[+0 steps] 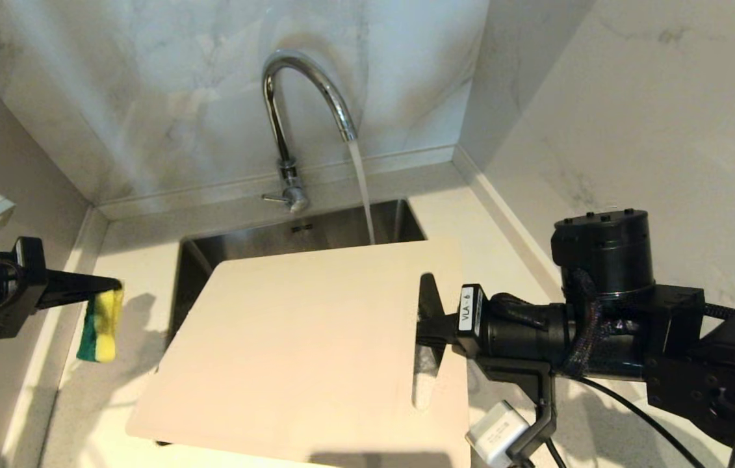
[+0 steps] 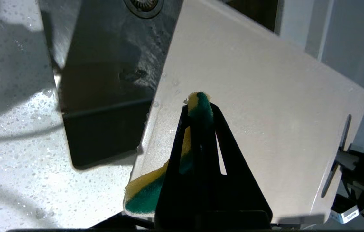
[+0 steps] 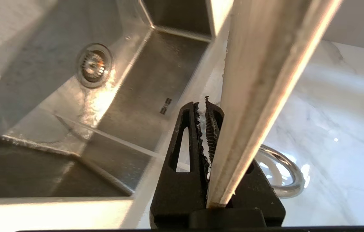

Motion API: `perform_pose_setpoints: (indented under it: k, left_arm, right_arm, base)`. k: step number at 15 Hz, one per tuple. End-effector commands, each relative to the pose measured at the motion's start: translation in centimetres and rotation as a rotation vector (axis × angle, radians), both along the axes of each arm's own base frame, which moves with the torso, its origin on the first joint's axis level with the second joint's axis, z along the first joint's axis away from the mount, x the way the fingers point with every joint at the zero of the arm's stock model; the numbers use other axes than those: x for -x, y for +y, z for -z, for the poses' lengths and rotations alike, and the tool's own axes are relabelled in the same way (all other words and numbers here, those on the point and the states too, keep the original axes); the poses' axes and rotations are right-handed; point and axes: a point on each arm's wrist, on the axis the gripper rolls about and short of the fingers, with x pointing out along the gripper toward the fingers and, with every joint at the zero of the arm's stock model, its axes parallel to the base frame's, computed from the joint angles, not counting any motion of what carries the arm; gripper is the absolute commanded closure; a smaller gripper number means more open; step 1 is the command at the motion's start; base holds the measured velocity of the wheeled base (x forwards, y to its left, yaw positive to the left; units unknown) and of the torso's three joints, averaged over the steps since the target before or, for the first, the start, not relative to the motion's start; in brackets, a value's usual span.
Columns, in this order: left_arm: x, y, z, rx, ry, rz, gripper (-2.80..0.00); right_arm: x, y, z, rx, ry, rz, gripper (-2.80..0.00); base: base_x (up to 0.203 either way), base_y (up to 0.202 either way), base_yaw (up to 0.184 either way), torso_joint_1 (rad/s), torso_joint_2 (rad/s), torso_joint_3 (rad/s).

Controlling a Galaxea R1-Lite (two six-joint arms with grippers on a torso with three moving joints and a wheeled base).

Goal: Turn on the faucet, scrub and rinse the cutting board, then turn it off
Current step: Put down the cutting board

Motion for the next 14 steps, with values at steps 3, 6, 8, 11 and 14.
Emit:
perform_pose_setpoints:
  k: [3, 6, 8, 11, 14]
  left_arm:
    - [1.1, -0.3, -0.8, 0.003, -0.033, 0.008, 0.0]
    - [1.4, -0.4, -0.7, 0.004, -0.013, 0.016, 0.0]
    - [1.5, -0.8, -0.7, 0.004, 0.002, 0.031, 0.0]
    - [1.8, -1.4, -0.8, 0.0, -0.004, 0.057, 0.0]
    - [1.9, -1.5, -0.7, 0.0, 0.01, 0.063, 0.0]
  right_arm:
    - [1.8, -0.9, -0.1, 0.001, -0.016, -0.006, 0.0]
    - [2.7, -1.5, -0.1, 0.0, -0.018, 0.001, 0.0]
    - [2.7, -1.9, -0.2, -0.011, -0.008, 0.019, 0.0]
    - [2.9, -2.2, -0.4, -0.024, 0.002, 0.033, 0.0]
    - [3.0, -3.2, -0.6, -0.039, 0.009, 0.079, 0.0]
  base:
    - [0.0, 0.0, 0.0, 0.0, 0.0, 0.0]
    - [0.0, 0.0, 0.0, 0.0, 0.0, 0.0]
    - [0.0, 0.0, 0.0, 0.0, 0.0, 0.0]
    - [0.0, 0.0, 0.0, 0.0, 0.0, 0.0]
    - [0.0, 0.0, 0.0, 0.0, 0.0, 0.0]
